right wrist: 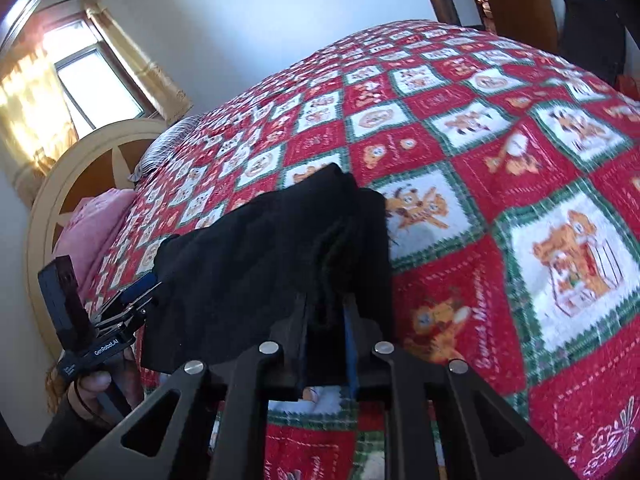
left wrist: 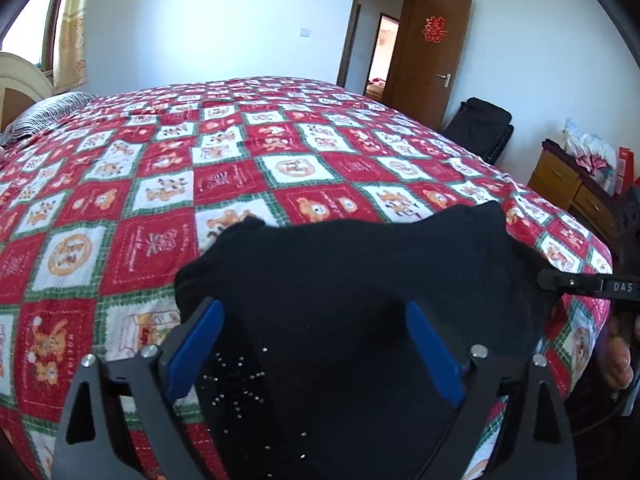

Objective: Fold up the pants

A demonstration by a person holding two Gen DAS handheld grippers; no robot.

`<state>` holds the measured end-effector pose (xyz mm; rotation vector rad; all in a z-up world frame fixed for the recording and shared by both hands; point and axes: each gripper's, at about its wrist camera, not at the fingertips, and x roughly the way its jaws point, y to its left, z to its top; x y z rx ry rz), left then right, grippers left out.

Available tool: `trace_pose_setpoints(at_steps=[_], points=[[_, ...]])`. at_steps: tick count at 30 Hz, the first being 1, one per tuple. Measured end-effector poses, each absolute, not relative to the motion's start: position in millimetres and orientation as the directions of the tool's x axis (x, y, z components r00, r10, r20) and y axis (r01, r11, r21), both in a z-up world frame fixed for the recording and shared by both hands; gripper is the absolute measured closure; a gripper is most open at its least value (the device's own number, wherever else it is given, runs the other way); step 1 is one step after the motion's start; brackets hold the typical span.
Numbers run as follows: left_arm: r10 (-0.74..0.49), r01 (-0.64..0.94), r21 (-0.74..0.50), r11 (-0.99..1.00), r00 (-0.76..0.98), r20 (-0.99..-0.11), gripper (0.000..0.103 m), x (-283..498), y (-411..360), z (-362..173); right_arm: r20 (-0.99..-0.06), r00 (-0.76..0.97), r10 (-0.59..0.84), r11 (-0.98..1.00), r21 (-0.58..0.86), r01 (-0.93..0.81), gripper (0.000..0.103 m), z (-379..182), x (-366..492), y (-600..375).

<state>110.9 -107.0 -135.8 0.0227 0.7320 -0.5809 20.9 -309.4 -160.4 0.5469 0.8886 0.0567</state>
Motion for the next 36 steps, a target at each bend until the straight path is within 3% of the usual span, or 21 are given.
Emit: trace_pose_setpoints(at_steps=[6, 8, 9, 10, 11, 16, 21, 23, 24, 25, 30, 36], points=[[-0.473, 0.51, -0.149, 0.847, 0.597, -0.648, 0.002, 108, -110, -141, -0.724, 0.635, 0.269, 0.87, 0.466, 0.163, 0.088, -165, 18, -311], [-0.477, 0.513, -0.151, 0.845, 0.595, -0.647, 0.002, 107, -110, -140, -0.708, 0.651, 0.273, 0.864, 0.479, 0.159, 0.08, -161, 16, -314], [-0.481, 0.514, -0.156, 0.843, 0.593, -0.645, 0.002, 106, -109, -140, -0.702, 0.667, 0.251, 0.87, 0.466, 0.163, 0.067, -157, 15, -316], [-0.484, 0.515, -0.159, 0.843, 0.593, -0.644, 0.002, 106, -109, -139, -0.691, 0.689, 0.219, 0.876, 0.45, 0.173, 0.046, -151, 13, -318], [-0.485, 0.514, -0.161, 0.842, 0.593, -0.643, 0.002, 106, -108, -139, -0.665, 0.72, 0.199, 0.879, 0.445, 0.168, 0.04, -142, 12, -321], [-0.477, 0.511, -0.154, 0.845, 0.593, -0.649, 0.002, 105, -109, -138, -0.644, 0.747, 0.164, 0.901, 0.406, 0.152, 0.039, -122, 43, -328], [-0.465, 0.498, -0.15, 0.854, 0.601, -0.65, 0.002, 107, -104, -136, -0.69, 0.693, 0.21, 0.884, 0.436, 0.166, 0.039, -144, 85, -332], [-0.461, 0.489, -0.154, 0.858, 0.603, -0.651, 0.002, 108, -102, -136, -0.706, 0.663, 0.249, 0.872, 0.462, 0.164, 0.051, -156, 92, -331], [-0.461, 0.487, -0.157, 0.859, 0.602, -0.652, 0.002, 109, -101, -137, -0.714, 0.646, 0.271, 0.871, 0.468, 0.152, 0.076, -161, 92, -328], [-0.456, 0.481, -0.158, 0.862, 0.603, -0.655, 0.002, 110, -100, -138, -0.721, 0.644, 0.254, 0.884, 0.443, 0.147, 0.088, -162, 89, -324], [-0.453, 0.48, -0.156, 0.863, 0.602, -0.657, 0.001, 111, -102, -139, -0.686, 0.711, 0.157, 0.932, 0.34, 0.123, 0.094, -139, 67, -312], [-0.439, 0.495, -0.118, 0.861, 0.604, -0.665, 0.0, 107, -107, -143, -0.743, 0.655, 0.137, 0.92, 0.34, 0.193, 0.094, -165, 75, -326]])
